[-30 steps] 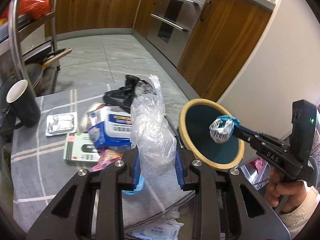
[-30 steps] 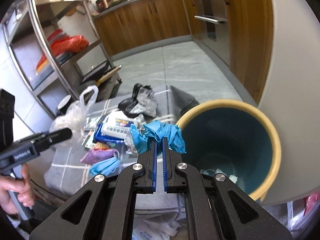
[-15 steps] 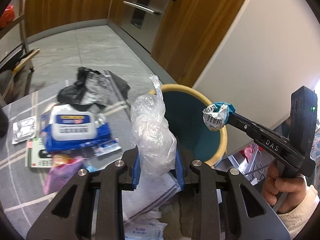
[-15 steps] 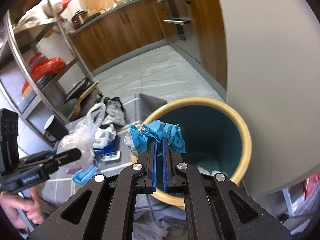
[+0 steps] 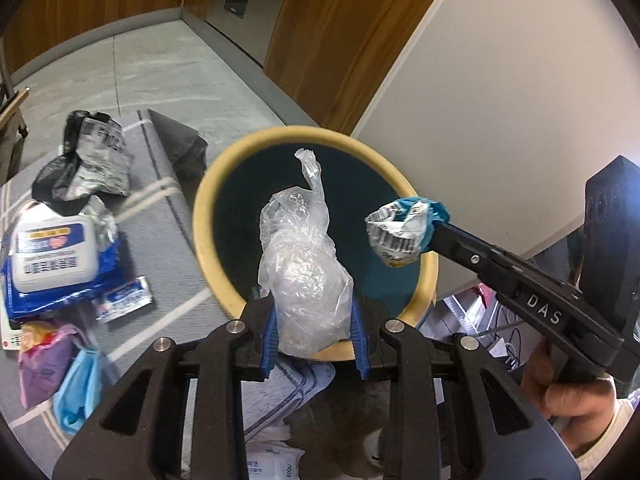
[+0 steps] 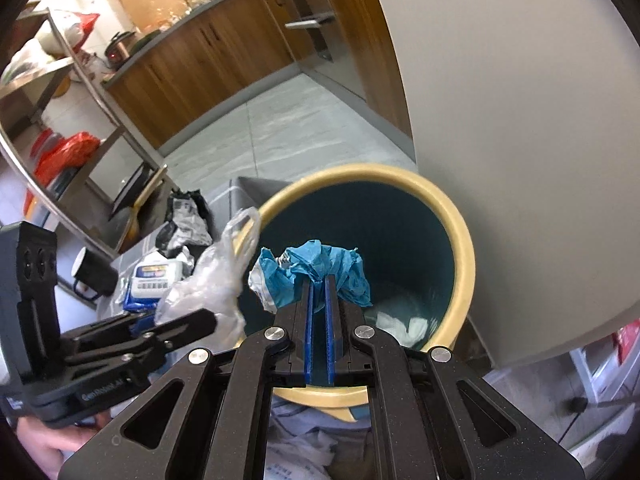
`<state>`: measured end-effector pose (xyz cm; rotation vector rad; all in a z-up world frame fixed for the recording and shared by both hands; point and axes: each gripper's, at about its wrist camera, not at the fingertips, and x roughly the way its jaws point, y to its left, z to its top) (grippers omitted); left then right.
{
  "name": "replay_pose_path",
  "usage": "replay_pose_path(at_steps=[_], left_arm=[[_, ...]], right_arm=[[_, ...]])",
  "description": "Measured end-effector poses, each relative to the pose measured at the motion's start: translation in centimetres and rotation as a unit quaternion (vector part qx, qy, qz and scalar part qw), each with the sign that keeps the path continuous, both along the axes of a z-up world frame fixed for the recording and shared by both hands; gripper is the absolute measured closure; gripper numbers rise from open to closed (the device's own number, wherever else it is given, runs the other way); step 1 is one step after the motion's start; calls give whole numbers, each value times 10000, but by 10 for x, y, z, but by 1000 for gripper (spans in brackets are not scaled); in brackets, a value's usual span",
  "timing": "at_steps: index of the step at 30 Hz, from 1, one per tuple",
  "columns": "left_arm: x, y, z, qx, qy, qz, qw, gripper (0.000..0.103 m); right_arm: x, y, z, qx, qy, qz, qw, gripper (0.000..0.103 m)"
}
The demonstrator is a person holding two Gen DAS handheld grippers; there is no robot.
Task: Collect trash
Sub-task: 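Open both grippers to drop the bag and glove into the bin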
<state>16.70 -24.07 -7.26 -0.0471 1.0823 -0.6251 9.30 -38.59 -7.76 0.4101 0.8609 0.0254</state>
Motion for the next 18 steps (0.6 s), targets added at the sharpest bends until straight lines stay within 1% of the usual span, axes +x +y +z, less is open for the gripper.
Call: replay_pose_path(at_steps=[2,5,6,7,11,13,14,16,18], left_arm=[[1,-3,-3,51,31,-21,10000,70],[0,-2,-4,140,-34,-19,9999,54],[-1,-2,-3,164,-63,3,9998,46],[-1,0,-2,172,-109,37,9998,44],[0,9,3,158,-149,96,9997,43],[0,14,6,160,-187,127,9996,40],[0,15,8,172,-210,148,9995,38],[-2,21,13,194,-272,202,9992,30],[-2,28,16,212,-329,266,9989,26]], right_arm=[[1,0,-4,52,67,-1,10000,96],[3,0,-7,95,117,-12,9999,95],[4,-1,-8,124,136,-9,9998,94],[4,0,-9,144,154,-15,9998,91],[6,0,-9,180,159,-22,9997,89],[6,1,-9,189,149,-25,9997,78],[6,0,-9,195,140,-30,9997,75],[6,1,-8,199,111,-26,9997,67],[6,3,-6,205,81,-11,9998,59]])
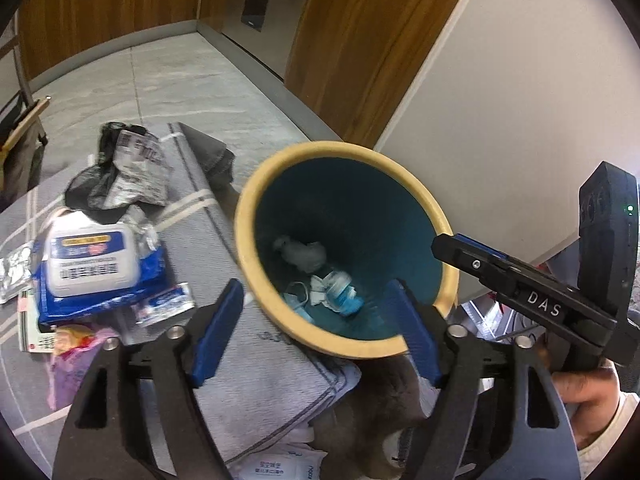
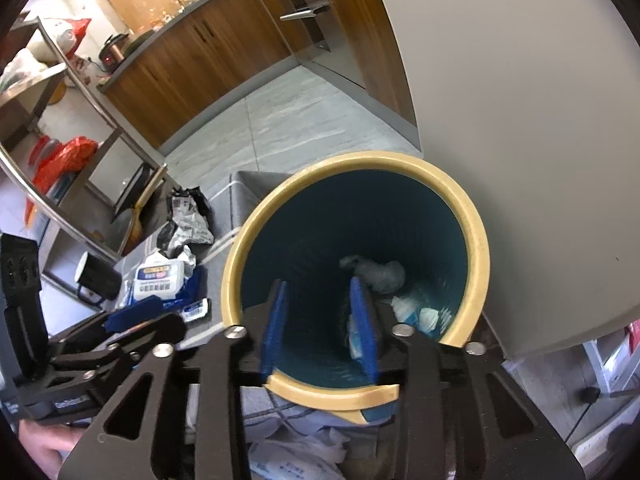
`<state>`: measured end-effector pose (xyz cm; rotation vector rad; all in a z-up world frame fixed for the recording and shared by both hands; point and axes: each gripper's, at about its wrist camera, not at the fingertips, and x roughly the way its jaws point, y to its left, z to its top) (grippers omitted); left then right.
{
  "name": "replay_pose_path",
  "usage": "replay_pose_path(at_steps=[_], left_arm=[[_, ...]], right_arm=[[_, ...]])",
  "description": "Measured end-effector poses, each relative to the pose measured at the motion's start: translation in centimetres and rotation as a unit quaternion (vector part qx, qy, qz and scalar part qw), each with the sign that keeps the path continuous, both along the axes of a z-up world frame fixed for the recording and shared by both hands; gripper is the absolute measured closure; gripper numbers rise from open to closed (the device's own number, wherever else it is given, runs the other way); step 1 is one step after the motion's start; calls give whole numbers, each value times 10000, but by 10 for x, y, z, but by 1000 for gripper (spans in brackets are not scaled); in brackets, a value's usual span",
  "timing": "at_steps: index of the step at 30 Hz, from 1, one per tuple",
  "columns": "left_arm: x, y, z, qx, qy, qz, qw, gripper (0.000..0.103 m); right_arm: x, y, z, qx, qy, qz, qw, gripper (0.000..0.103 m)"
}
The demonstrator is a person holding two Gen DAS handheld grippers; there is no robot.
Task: Collect trash
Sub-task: 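Open both grippers to drop the bag and glove into the bin, then grasp the second blue face mask with the left gripper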
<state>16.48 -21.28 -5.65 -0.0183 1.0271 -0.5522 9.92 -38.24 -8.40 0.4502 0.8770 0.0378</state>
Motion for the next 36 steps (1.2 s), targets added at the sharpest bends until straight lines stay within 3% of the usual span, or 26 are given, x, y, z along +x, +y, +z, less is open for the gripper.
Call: replay_pose_path(at_steps=[4,16,27,36], left_arm=[[-3,19,7,25,-125,104,9999,25],[-15,89,20,118,-351,569,9977,24],[-40,143,3,261,-240,781,9963,24],[-43,147,-47,718,51,645,9953,31]], right_arm=[[1,5,4,-16,-65,66,10000,51],[7,39,12,-229,-176,492,9984,40],[12,74,17,-299,-202,878,9955,39],[14,102,20,-361,-192,1145,9926,39]])
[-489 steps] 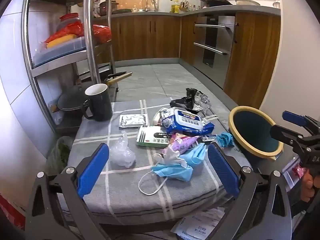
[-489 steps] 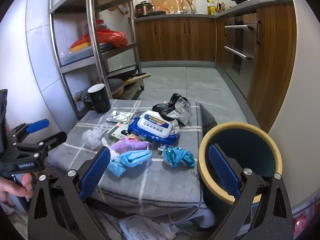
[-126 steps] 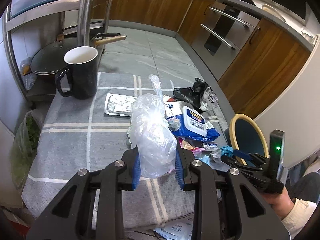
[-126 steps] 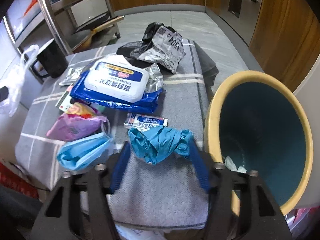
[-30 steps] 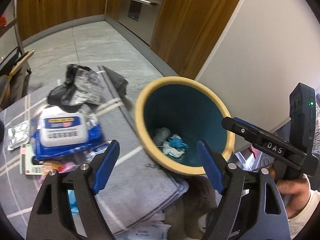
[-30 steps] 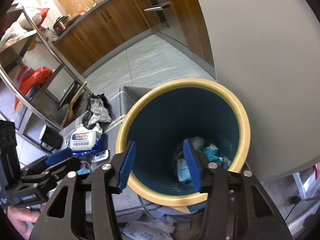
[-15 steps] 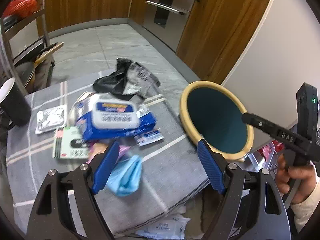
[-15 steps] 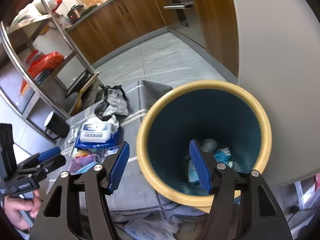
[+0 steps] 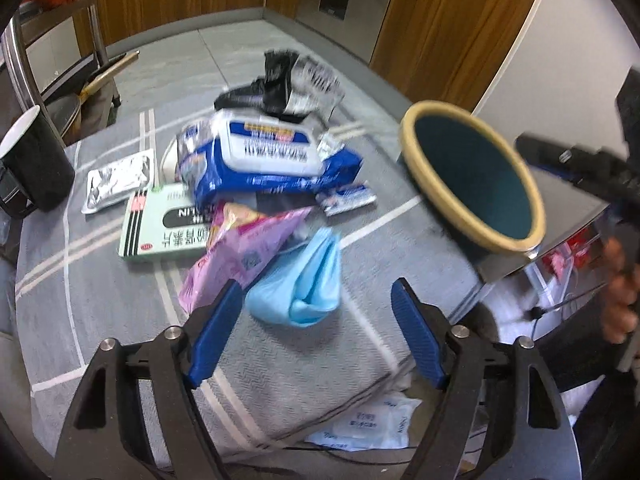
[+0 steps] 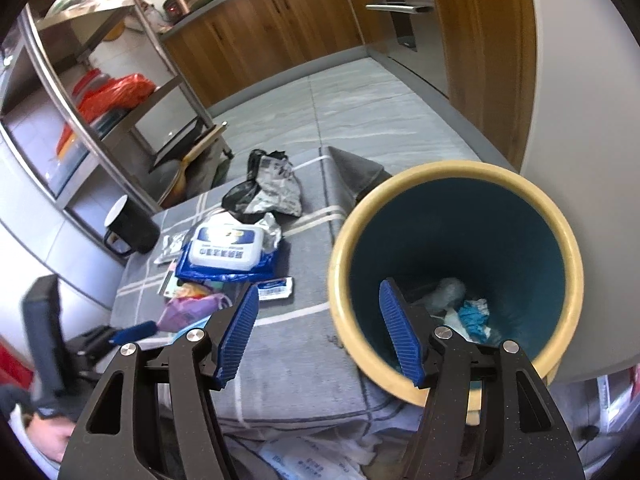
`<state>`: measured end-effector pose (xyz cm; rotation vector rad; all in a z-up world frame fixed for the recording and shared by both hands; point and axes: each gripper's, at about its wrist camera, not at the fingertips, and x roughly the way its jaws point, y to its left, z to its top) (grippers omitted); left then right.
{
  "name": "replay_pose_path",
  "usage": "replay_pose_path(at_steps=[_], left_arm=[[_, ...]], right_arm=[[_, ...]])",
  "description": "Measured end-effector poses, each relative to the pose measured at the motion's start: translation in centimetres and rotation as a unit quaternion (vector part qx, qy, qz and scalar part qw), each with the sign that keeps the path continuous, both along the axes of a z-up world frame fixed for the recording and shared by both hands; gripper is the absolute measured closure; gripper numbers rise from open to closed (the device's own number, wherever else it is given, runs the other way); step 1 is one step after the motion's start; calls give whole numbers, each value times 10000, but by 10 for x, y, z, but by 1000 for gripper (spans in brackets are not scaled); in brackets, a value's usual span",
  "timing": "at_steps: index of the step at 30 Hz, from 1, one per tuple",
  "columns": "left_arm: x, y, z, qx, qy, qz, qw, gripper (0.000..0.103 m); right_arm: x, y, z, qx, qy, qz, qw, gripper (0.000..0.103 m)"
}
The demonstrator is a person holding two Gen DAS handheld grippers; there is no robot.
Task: Collect trash
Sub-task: 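Grasp the second blue face mask with the left gripper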
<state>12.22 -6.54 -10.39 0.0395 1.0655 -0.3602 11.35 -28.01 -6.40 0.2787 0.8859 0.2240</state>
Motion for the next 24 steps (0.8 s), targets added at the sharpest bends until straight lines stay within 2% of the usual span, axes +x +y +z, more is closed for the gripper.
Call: replay_pose_path(at_steps=[2,5,7,10,12,16,24], left_arm=[[2,-2,-8,77,15,-54,10000,33],[5,-6,-16,245,-7,-125,9996,43],[5,-5,-20,388,32,-134,9992,57],[2,1,-18,407,90,-111,9991,78],[1,6,-14,356,101,-69,9993,83],[-4,23,0,45,121,68,9999,87],[-9,48,26,-434,113,210,9988,87]], right_arm=[[0,5,1,-16,1,47,10000,39],[0,15,1,-45,14,132,9999,39],[0,20,1,-63,26,193,9998,39],[1,28,0,-67,48,263,9996,39],[3,35,0,-72,60,322,9994,39],[4,45,-2,-82,98,418,9990,39],[6,68,-9,-173,195,649,9976,39]])
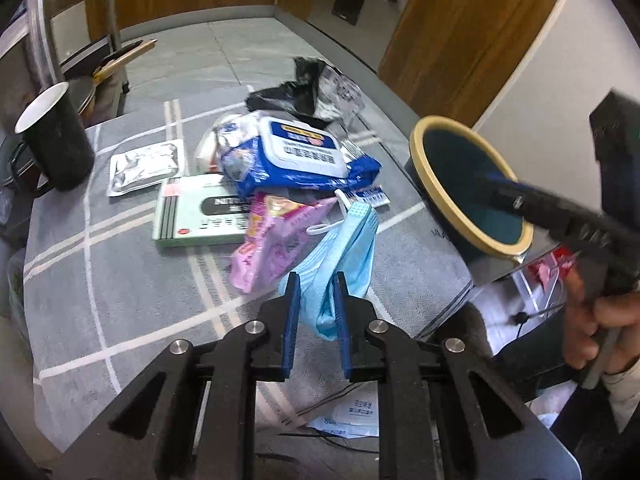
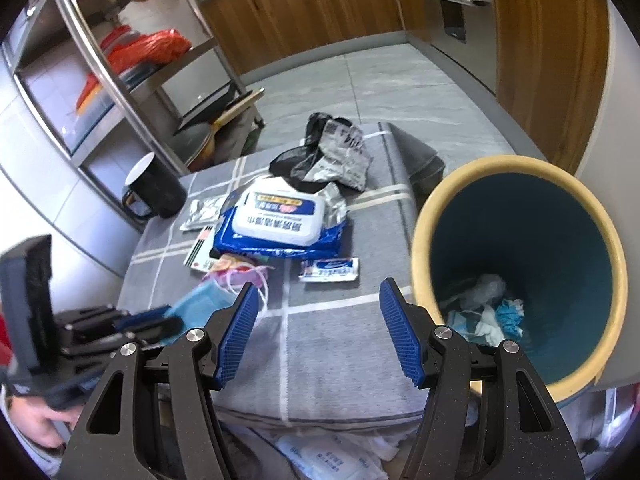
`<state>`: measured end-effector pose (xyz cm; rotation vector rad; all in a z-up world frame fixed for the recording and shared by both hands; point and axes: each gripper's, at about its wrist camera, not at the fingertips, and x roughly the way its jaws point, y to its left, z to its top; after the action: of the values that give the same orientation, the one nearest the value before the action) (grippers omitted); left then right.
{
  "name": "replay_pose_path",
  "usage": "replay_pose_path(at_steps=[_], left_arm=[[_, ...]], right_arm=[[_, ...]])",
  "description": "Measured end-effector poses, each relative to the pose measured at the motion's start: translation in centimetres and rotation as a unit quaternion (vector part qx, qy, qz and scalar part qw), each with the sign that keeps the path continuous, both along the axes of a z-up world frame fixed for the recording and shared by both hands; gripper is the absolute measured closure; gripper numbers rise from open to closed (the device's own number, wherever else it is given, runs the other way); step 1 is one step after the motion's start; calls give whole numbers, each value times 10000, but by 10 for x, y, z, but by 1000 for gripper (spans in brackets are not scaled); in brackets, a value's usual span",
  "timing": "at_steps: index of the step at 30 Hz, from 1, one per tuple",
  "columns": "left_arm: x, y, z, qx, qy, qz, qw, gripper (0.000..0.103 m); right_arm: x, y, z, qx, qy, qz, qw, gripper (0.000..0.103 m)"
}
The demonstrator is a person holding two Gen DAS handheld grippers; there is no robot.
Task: Collect trash
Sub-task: 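Grasp the second blue face mask with the left gripper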
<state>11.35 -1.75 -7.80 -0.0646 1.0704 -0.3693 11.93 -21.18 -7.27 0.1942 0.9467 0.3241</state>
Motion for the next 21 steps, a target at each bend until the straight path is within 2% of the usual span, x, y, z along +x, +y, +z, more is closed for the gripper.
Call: replay_pose_path(at_steps=[5,7,13,21], left_arm=[[-2,21,3,90,134,182,9997,87],[-4,34,10,-196,71,289,9994,87],[-10,70,35,-688,-264,672,9950,87],[-7,104,40,-757,-387,1436,9860,87]], right_arm=[[2,13,-5,-44,80,102,9999,39],[4,21,-9,-57,128,165,9998,39],[8,52,-18,-113,270,457,9985,39],[22,93,-44,226,684,656,9952,39]])
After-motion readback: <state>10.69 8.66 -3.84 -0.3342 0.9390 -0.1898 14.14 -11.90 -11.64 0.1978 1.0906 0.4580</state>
